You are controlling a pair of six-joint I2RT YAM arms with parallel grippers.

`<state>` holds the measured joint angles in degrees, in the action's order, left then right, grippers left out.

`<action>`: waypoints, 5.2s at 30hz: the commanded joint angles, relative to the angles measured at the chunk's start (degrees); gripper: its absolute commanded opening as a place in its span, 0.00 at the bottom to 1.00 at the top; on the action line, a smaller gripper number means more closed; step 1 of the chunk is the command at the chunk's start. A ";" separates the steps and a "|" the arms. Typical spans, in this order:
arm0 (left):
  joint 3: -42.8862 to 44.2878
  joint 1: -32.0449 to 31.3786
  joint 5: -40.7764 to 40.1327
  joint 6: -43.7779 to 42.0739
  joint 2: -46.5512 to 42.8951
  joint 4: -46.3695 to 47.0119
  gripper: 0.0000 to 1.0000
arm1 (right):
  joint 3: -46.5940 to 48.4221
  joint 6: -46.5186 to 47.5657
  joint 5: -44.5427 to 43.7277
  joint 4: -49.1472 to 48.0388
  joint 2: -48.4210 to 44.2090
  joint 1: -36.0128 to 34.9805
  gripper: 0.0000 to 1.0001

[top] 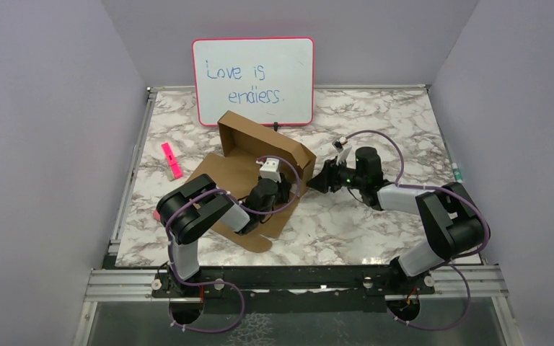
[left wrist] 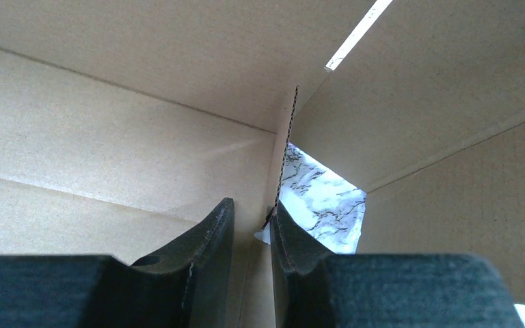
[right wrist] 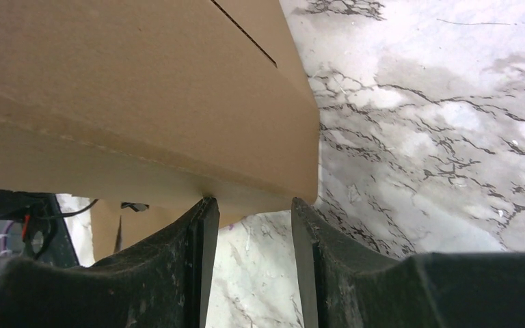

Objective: Fold the paper box

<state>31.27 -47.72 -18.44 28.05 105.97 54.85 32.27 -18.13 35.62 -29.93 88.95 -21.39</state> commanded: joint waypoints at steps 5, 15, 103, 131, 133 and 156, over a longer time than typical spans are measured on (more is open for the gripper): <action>-1.34 0.19 2.39 -0.47 1.06 -2.18 0.26 | 0.69 -3.18 3.23 -6.71 2.03 -0.33 0.48; -1.11 0.20 3.20 -0.18 2.22 -1.87 0.26 | 0.94 -5.65 6.22 -11.26 3.34 -0.82 0.48; -14.92 -1.67 12.91 9.80 -25.30 -20.48 0.26 | 3.19 11.64 -10.48 -25.44 13.70 -13.24 0.45; 27.55 2.61 6.91 -14.72 -47.29 -77.22 0.38 | 5.04 16.60 -5.32 -25.00 15.49 -13.96 0.45; 32.07 4.97 6.92 -17.39 -44.44 -78.63 0.38 | 5.39 16.79 -4.75 -24.71 15.72 -14.01 0.44; 42.58 23.12 25.47 -18.66 -20.09 -74.29 0.45 | 6.78 19.94 -3.65 -23.42 16.43 -14.01 0.42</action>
<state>74.48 -24.84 3.07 8.95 85.95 -20.95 37.93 0.51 30.87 -52.58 104.38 -34.94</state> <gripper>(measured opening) 0.441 0.417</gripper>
